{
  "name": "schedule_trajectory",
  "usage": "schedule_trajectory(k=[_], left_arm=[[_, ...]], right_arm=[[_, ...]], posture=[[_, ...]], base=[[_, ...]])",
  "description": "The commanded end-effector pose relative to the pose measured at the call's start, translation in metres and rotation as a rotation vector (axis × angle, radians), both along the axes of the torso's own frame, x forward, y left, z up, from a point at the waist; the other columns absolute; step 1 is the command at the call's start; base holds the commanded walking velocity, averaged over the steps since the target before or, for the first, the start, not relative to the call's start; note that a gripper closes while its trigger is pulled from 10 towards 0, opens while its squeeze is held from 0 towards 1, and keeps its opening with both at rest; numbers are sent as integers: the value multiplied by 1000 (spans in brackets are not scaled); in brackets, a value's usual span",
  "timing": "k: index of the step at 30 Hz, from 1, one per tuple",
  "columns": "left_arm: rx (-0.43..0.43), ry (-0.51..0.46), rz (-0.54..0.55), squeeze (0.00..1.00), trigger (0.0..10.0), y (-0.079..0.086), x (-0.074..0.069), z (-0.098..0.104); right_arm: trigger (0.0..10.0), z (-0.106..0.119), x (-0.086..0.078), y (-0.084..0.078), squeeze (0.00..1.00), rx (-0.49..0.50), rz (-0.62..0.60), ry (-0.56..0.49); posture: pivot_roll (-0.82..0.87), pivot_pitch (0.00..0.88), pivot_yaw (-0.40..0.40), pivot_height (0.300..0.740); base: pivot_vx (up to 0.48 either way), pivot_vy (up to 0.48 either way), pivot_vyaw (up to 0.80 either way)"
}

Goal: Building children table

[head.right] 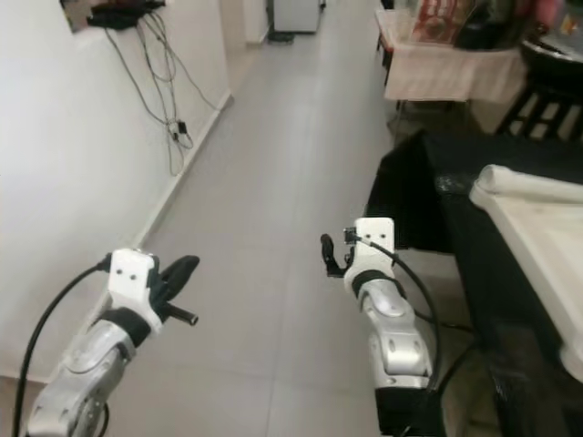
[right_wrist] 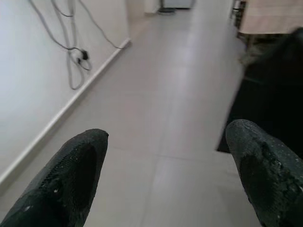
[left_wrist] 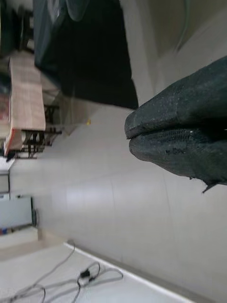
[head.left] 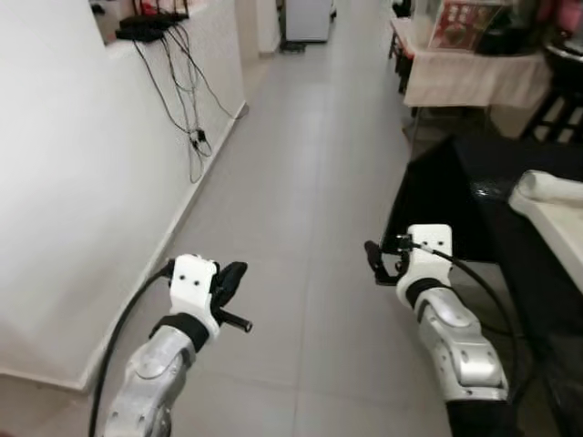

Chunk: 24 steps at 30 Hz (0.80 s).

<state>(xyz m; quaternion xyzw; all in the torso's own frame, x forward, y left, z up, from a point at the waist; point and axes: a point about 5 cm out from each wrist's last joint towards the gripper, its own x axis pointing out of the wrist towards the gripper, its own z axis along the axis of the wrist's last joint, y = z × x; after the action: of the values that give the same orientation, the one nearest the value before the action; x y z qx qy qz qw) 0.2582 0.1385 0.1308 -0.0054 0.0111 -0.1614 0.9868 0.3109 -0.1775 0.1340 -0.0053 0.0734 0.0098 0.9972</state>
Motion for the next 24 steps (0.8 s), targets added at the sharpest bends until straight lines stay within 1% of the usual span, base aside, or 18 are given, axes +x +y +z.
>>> schedule_trajectory(k=[1,24], left_arm=[[17,15,20,0,10000,6,0,-3],[16,14,20,0,10000,7,0,-3]], right_arm=[[10000,-2,0,8,0,16,24,7],[10000,-2,1,8,0,18,25,12]], posture=[[-2,70,-29,740],[-3,72,-30,740]], base=[[356,0,0],[360,0,0]])
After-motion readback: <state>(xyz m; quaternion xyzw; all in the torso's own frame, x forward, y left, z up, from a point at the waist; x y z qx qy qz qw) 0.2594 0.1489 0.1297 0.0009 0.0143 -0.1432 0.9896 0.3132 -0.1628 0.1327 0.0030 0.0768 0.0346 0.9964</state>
